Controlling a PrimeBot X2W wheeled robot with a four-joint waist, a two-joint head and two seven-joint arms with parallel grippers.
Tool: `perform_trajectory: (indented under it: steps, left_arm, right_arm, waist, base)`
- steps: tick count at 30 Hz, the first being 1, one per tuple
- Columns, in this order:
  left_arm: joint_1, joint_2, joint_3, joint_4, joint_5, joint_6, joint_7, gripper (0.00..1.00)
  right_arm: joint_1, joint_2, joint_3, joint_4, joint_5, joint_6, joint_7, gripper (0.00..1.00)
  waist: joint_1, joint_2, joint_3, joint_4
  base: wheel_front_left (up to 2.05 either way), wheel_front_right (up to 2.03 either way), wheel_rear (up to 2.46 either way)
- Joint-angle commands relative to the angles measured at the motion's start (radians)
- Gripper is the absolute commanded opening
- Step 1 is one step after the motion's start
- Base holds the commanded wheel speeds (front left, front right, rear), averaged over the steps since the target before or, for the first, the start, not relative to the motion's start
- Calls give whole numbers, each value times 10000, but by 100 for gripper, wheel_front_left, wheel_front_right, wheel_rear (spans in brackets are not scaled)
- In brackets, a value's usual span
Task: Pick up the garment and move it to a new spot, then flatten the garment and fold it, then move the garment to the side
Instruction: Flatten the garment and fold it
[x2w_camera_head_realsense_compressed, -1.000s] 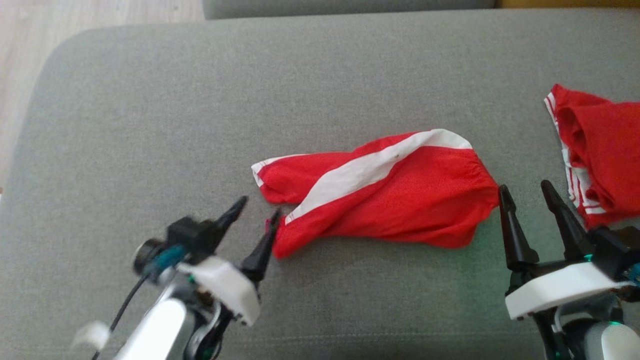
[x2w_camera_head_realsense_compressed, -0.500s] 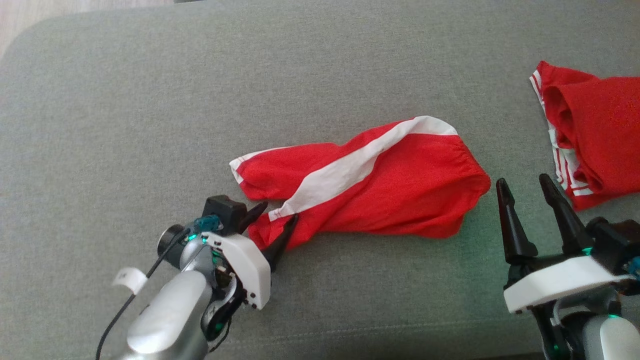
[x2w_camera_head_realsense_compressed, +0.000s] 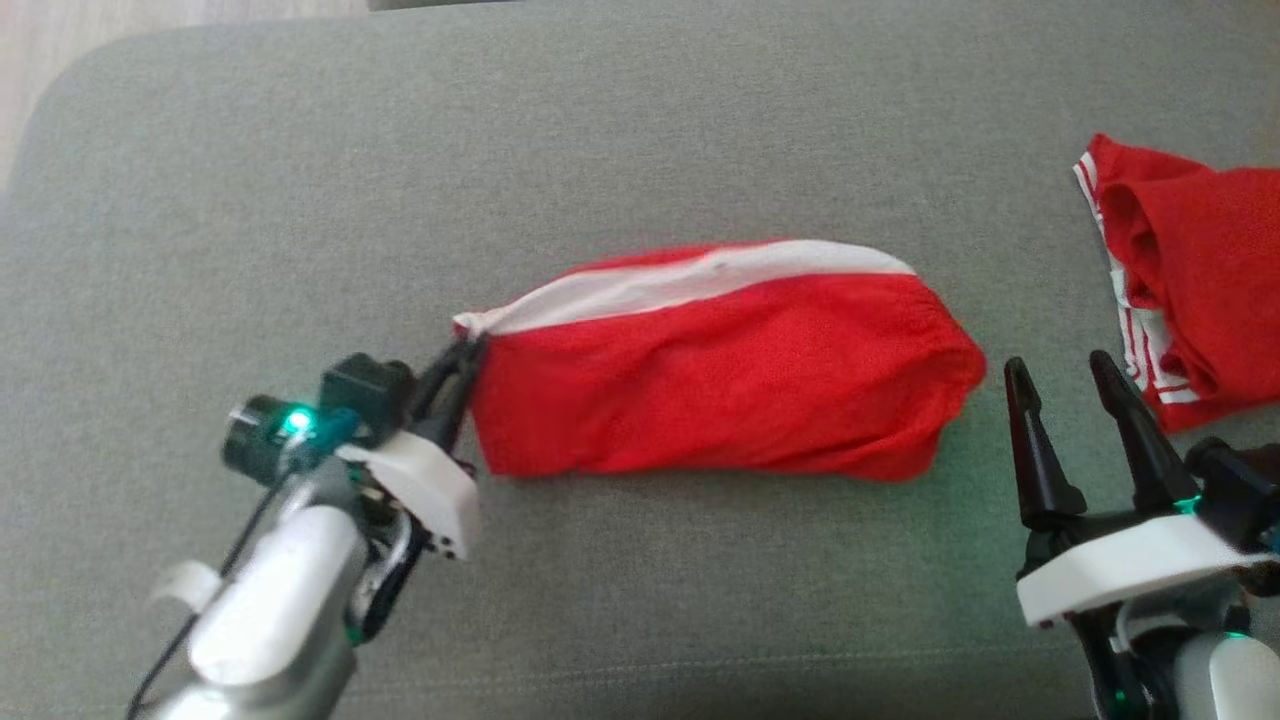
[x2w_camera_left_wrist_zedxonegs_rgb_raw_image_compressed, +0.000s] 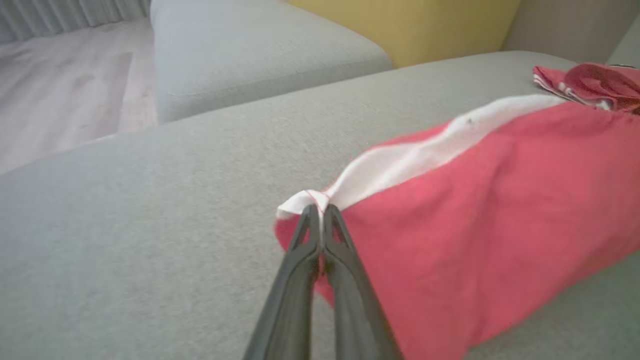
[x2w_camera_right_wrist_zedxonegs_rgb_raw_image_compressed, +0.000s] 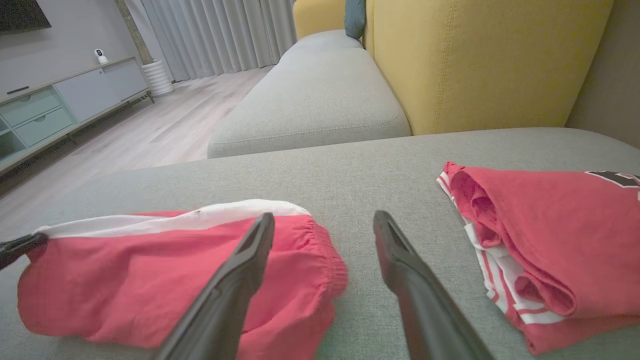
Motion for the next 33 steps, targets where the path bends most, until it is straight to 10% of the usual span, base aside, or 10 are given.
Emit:
perform_trajectory:
  steps: [1,8,10,11,19,33]
  left_arm:
    - [-174,423,522,-472,-13,159,-94,0]
    - [331,541,682,-335,-558,171,392,9]
    - [348,395,661,-10,-744,68,479,82]
    - [351,328,677,176,-826,46,469,100]
    - [672,14,1245,197,-1056,573,-685,100]
    - [3126,353,3046,-3964,-451,2058,-954,100]
  right_arm:
    - [-217,-56,136,-348,79,39,-118,100]
    - [-258,-56,116,-335,127,39,-83,100]
    - [-299,-56,137,-341,125,39,-69,100]
    - [-308,-56,164,-359,116,39,-55,100]
    - [-323,-56,78,-505,-58,39,-82,100]
    - [-271,-56,101,-824,-575,39,211,100]
  waist:
    - [0,0,-8,64]
    - [0,0,115,168]
    - [0,0,159,167]
    - [0,0,175,148]
    - [0,0,-4,61]
    - [0,0,-770,354]
  base:
    - [0,0,0]
    - [0,0,0]
    - [0,0,0]
    - [0,0,0]
    - [0,0,0]
    - [0,0,0]
